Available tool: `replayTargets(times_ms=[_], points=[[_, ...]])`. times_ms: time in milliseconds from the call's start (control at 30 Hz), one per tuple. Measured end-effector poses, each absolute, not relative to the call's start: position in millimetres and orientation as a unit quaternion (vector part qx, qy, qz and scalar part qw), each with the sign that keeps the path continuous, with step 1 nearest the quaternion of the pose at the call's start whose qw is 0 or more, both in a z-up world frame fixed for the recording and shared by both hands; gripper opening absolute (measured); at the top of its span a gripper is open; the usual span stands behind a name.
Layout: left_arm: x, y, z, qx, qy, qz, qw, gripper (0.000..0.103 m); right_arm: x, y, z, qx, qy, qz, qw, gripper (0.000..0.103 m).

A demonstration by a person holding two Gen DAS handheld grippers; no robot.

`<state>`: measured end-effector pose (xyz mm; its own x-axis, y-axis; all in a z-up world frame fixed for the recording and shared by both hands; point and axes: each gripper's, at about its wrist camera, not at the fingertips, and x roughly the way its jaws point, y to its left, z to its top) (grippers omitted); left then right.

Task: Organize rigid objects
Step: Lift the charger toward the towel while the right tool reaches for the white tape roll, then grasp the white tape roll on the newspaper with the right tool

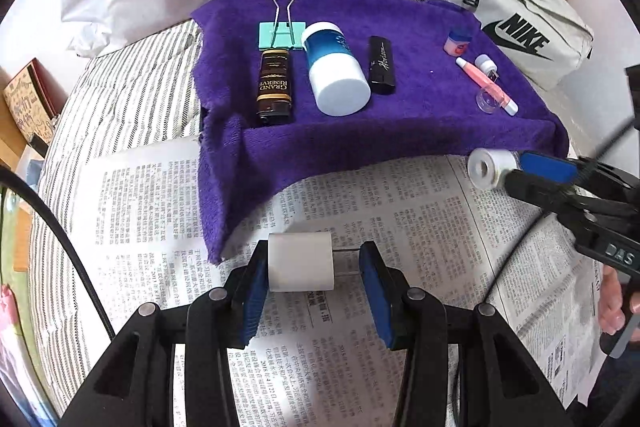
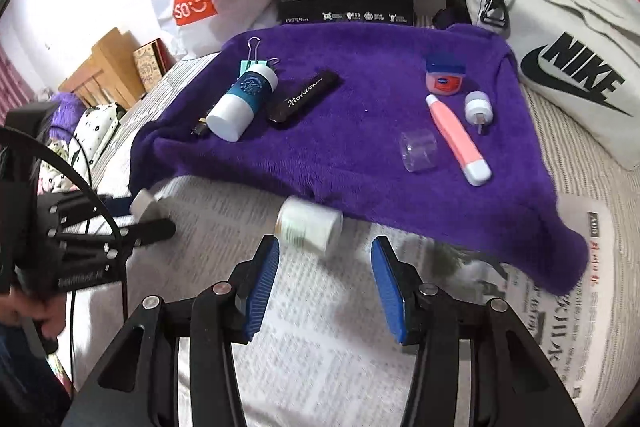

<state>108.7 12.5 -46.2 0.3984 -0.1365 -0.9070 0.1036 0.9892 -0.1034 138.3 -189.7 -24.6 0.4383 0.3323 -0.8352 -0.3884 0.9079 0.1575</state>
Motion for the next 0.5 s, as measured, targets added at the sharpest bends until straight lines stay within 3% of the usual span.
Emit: replayTargets(times_ms=[500], points=[[103.1, 18.0, -44.2, -0.029, 0.530, -0.084, 0.843, 0.043, 134.2, -172.6, -29.6, -0.071, 0.482, 0.205, 0.849, 0.042]])
